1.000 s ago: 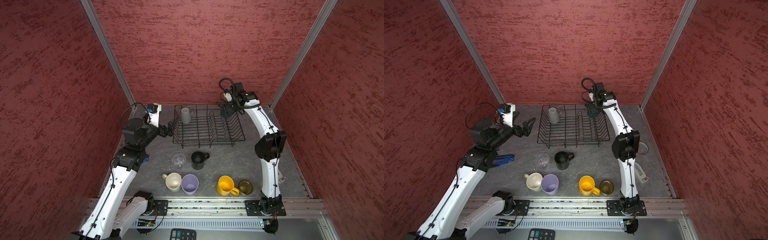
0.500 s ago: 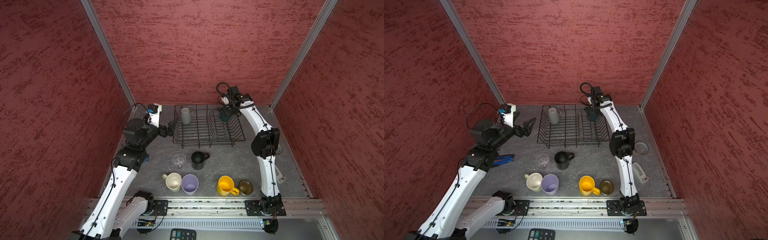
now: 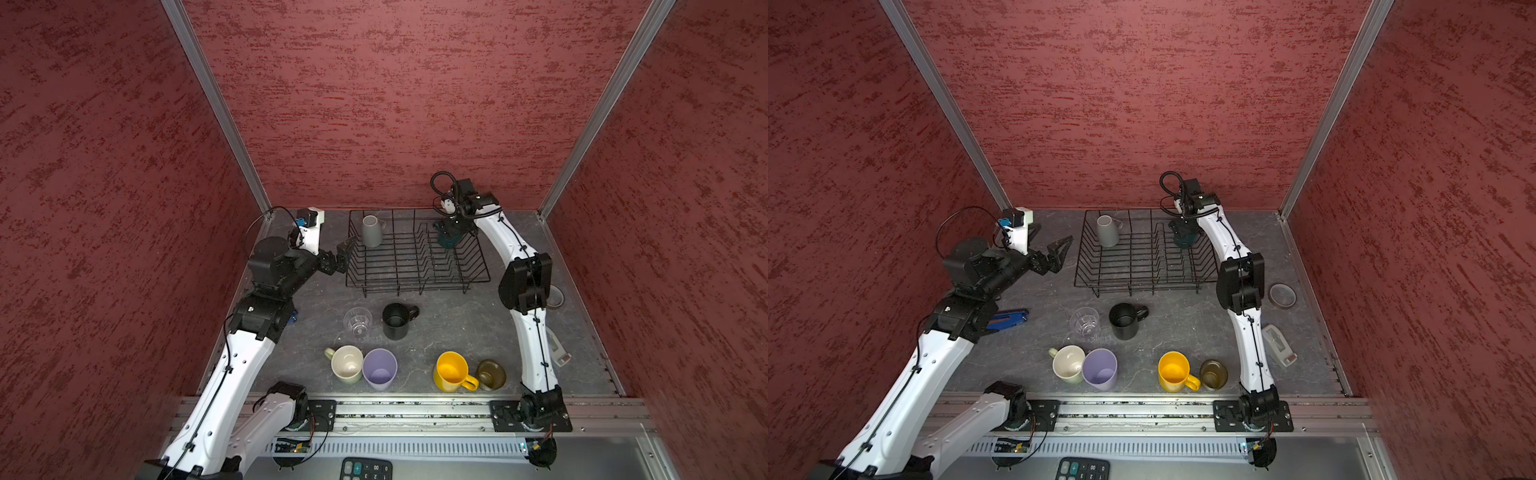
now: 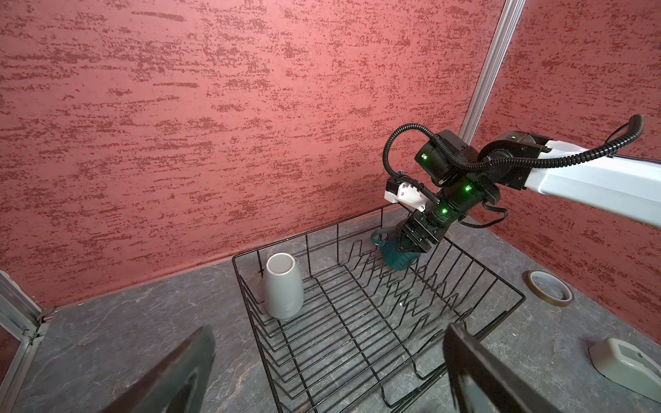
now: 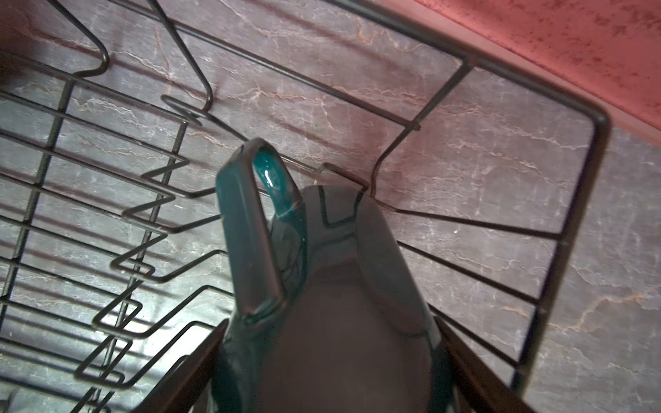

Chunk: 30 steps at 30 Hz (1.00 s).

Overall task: Load the cups into the dish rack
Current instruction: 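Lower the green mug upright into the rack and open the right gripper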

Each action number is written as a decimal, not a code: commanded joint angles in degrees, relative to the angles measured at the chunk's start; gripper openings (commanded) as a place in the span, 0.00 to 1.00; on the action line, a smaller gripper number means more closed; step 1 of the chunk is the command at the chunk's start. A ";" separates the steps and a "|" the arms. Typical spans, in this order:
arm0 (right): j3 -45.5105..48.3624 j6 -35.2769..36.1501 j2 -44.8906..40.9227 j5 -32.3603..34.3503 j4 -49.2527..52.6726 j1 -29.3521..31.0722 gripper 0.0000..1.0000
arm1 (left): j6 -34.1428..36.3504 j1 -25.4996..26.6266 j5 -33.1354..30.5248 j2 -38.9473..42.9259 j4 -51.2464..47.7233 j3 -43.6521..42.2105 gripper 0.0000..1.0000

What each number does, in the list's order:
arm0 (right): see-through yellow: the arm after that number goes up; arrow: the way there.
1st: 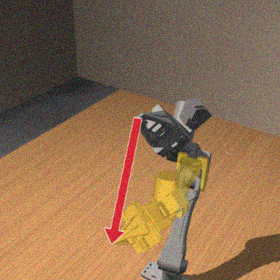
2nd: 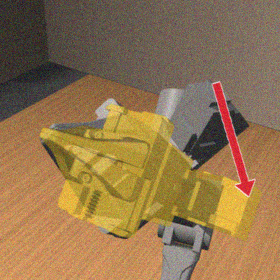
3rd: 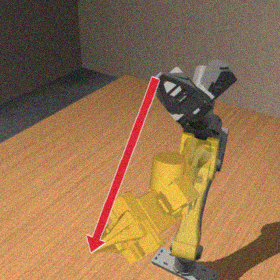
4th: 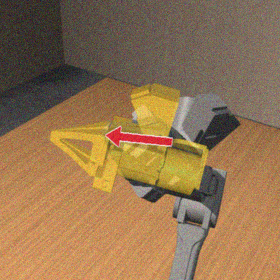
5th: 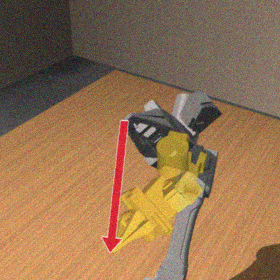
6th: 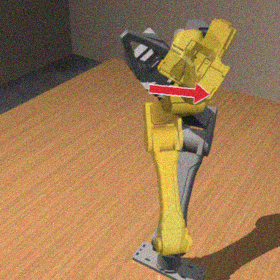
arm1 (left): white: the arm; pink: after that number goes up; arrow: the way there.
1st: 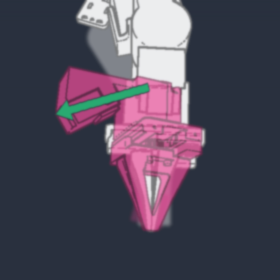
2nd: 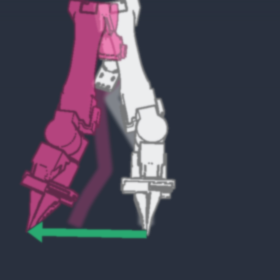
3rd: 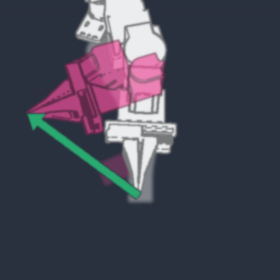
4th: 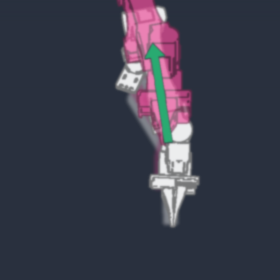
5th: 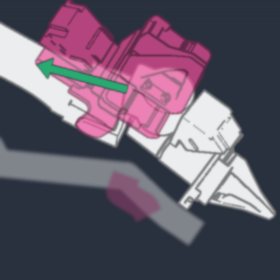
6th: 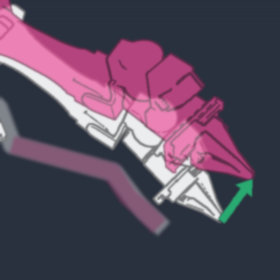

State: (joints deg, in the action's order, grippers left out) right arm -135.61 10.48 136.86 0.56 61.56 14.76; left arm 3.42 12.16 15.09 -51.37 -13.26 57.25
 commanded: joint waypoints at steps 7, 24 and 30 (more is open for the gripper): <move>-3.15 -1.20 0.37 -2.76 -1.46 0.15 0.25 | 0.36 -0.29 0.61 0.29 0.52 -0.66 1.00; -2.90 -3.80 -0.05 -4.87 -2.54 0.24 0.59 | 0.59 -0.61 1.04 0.37 0.45 -0.92 1.00; -2.86 -5.11 -2.25 -3.71 -3.27 0.23 0.84 | 0.56 -0.80 1.21 0.66 0.51 -1.09 1.00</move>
State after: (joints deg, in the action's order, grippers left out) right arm -136.35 6.70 138.02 -1.48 60.86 14.68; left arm 3.46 11.79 15.55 -51.35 -13.23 56.97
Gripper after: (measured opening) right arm 0.833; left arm 0.996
